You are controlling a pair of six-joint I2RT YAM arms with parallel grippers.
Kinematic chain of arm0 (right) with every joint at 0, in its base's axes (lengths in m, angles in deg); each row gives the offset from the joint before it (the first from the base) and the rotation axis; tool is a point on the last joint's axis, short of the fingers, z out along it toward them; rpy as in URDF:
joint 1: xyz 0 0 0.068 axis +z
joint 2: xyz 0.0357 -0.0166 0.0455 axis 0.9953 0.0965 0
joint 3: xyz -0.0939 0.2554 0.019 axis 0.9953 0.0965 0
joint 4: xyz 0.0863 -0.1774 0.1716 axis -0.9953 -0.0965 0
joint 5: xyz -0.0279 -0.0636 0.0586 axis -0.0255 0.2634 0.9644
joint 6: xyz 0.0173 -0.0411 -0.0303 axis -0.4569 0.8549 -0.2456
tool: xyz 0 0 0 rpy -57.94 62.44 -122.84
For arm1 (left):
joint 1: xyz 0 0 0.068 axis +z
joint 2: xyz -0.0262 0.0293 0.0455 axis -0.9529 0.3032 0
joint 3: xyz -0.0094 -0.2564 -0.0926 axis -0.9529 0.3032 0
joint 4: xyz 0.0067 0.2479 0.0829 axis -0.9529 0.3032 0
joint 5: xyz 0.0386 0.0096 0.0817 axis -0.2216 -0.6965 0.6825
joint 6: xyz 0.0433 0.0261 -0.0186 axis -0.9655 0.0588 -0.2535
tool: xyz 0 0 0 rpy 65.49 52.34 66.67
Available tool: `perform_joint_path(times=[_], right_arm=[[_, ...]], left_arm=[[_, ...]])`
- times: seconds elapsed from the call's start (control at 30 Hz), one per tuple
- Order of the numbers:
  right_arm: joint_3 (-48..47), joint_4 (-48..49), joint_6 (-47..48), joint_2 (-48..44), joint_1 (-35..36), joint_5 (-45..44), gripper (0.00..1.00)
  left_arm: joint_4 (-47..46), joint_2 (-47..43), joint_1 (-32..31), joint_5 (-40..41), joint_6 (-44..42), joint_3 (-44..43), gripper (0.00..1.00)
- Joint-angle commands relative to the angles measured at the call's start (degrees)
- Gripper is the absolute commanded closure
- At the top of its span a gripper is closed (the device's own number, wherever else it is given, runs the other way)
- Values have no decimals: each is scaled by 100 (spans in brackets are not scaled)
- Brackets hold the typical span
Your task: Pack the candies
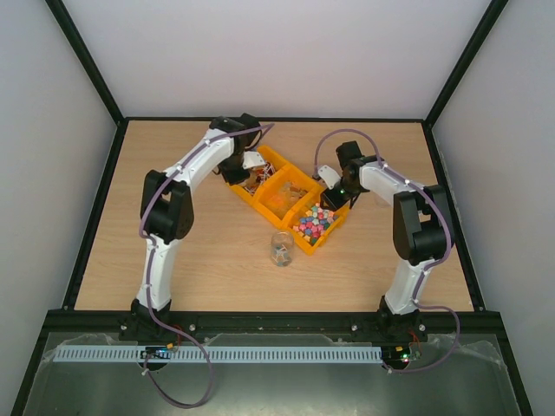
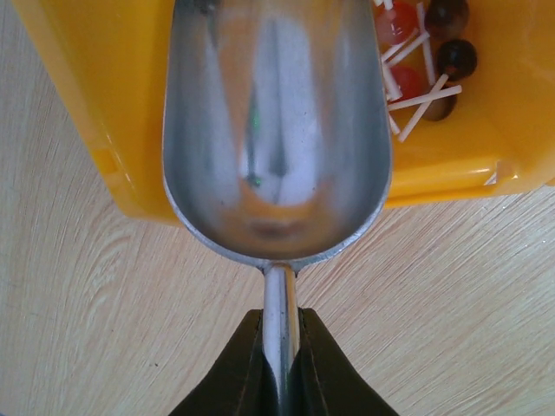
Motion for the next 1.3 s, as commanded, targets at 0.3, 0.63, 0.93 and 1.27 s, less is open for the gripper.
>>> perform_joint_path(times=[0.3,0.63,0.93,1.27], right_arm=[[-27,106,212,-47,163,104,78],[-5,204,278,-15,186,65,90],[29,315,176,-20,192,139,99],[42,299,-145,3,162,-221,99]], left_arm=[[-33,504,27,-843,256,209,98],[-991,361,31,-1324,103,884,98],[-2609,-156,100,-2342,374,1951,98],[-4233,-958,506,-3250,864,3341,98]])
